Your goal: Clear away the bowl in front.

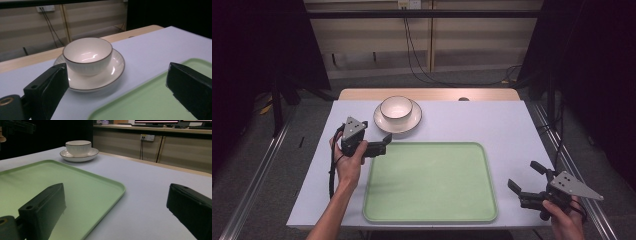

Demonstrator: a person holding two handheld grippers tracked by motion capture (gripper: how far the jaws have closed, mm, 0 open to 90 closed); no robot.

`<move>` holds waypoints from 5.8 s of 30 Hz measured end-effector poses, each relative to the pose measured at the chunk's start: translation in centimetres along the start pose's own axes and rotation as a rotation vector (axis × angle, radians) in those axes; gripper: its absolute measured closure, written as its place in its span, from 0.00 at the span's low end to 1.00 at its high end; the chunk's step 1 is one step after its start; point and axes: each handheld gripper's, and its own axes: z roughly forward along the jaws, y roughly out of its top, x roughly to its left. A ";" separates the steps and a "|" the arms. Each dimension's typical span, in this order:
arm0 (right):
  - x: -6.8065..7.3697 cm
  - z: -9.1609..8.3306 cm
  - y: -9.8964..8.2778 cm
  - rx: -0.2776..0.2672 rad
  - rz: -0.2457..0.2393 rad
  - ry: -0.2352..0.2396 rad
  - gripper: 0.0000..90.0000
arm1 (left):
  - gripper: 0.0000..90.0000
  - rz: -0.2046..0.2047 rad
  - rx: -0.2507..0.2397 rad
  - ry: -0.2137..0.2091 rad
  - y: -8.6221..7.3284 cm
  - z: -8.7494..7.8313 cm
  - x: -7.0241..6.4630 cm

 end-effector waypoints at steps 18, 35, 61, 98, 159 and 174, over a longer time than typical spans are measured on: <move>0.1 0.0 0.0 -0.007 -0.019 0.014 0.02 | 0.05 -0.016 0.072 -0.023 1.2 3.5 2.4; 0.1 0.0 0.0 -0.005 -0.021 0.017 0.02 | 0.08 -0.037 0.198 0.001 3.0 8.3 4.9; 0.0 -0.1 -0.2 0.007 -0.015 0.028 0.03 | 0.28 -0.086 0.390 0.113 1.7 14.5 7.9; 0.1 -0.2 -0.2 0.003 -0.018 0.020 0.03 | 0.87 -0.293 0.512 0.099 0.9 15.6 7.7; 0.1 -0.4 -0.1 -0.016 -0.028 0.024 0.03 | 0.92 -0.384 0.386 0.024 3.1 12.1 7.5; 0.1 -0.3 -0.1 -0.021 -0.035 0.032 0.03 | 0.92 -0.347 0.387 -0.052 3.9 11.3 5.6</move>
